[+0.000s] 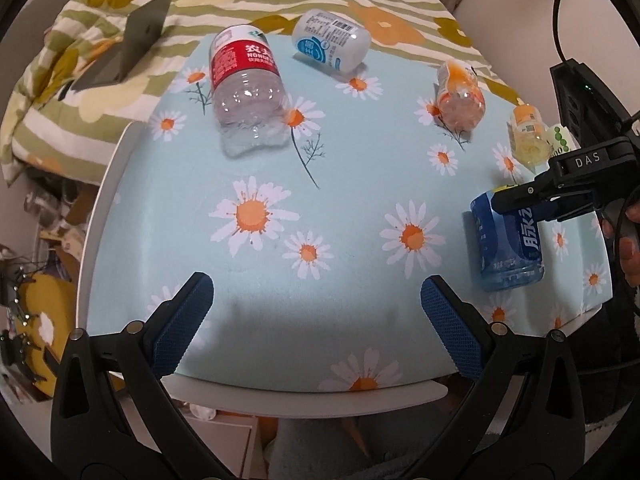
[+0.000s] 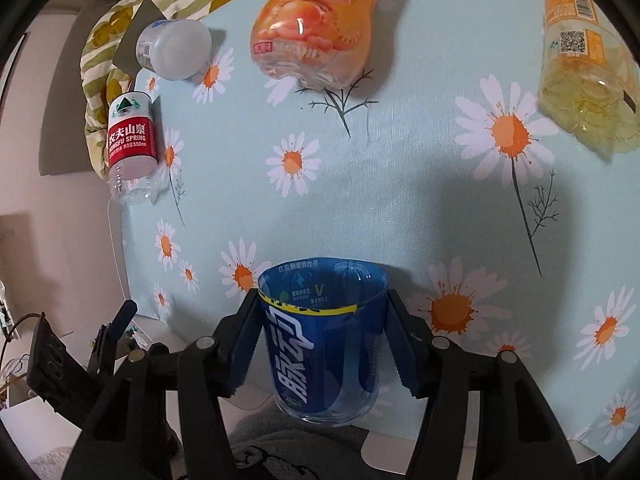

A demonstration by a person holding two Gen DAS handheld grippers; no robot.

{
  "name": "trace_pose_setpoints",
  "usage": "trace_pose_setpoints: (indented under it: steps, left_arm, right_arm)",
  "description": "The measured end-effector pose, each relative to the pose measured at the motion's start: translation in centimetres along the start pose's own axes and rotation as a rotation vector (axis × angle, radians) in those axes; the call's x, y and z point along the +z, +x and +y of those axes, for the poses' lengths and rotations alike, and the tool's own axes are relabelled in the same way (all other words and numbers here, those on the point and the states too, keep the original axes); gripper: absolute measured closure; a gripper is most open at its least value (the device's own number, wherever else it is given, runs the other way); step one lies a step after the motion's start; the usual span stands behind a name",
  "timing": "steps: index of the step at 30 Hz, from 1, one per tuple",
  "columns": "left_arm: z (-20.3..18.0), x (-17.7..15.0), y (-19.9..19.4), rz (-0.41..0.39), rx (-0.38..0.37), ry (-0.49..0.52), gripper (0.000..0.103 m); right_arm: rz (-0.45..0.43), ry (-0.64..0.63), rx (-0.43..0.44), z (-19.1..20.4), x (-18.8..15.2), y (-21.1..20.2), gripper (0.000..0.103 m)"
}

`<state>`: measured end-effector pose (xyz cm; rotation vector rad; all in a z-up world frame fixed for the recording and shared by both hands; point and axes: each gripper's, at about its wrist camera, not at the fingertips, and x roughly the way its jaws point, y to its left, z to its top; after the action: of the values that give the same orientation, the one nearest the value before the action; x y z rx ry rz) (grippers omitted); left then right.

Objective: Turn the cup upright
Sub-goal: 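Rotate the blue cup with the right gripper until its open rim faces up, then lower the upright blue cup onto the tablecloth and open the right gripper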

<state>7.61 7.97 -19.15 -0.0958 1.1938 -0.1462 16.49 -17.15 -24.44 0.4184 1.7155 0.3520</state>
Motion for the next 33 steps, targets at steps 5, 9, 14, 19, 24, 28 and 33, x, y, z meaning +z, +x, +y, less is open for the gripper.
trace_pose_setpoints:
  steps: [5,9,14,19,24,28,33]
  left_arm:
    - [-0.4,0.4,-1.3,-0.025,0.005,0.012,0.0]
    - [-0.4,1.0,-2.5,-0.051,0.014,0.0,0.0]
    - [-0.5,1.2,-3.5,-0.071,0.031,0.017,0.0]
    - [-0.4,0.5,-3.7,-0.077,0.052,0.05,0.0]
    - [0.0,-0.4,-3.8,-0.083,0.067,0.044,0.0]
    - [0.4,-0.8,-3.8,-0.085,0.074,0.041,0.0]
    - [0.6,-1.0,-4.0,-0.09,0.079,0.035,0.0]
  right_arm:
    - [-0.067,-0.01,0.031,0.4,-0.9,-2.0,0.049]
    - [-0.246,-0.015,0.045,1.1,-2.8,-4.9,0.049]
    - [-0.489,-0.037,0.006,2.5,-6.6,-5.9,0.049]
    - [-0.621,-0.149,-0.196,4.4,-9.7,-4.6,0.049]
    - [-0.694,-0.218,-0.297,4.1,-11.2,-2.7,0.049]
    - [-0.749,-0.244,-0.361,4.4,-11.6,-1.9,0.049]
    - [-0.767,-0.254,-0.39,4.5,-12.1,-1.4,0.049]
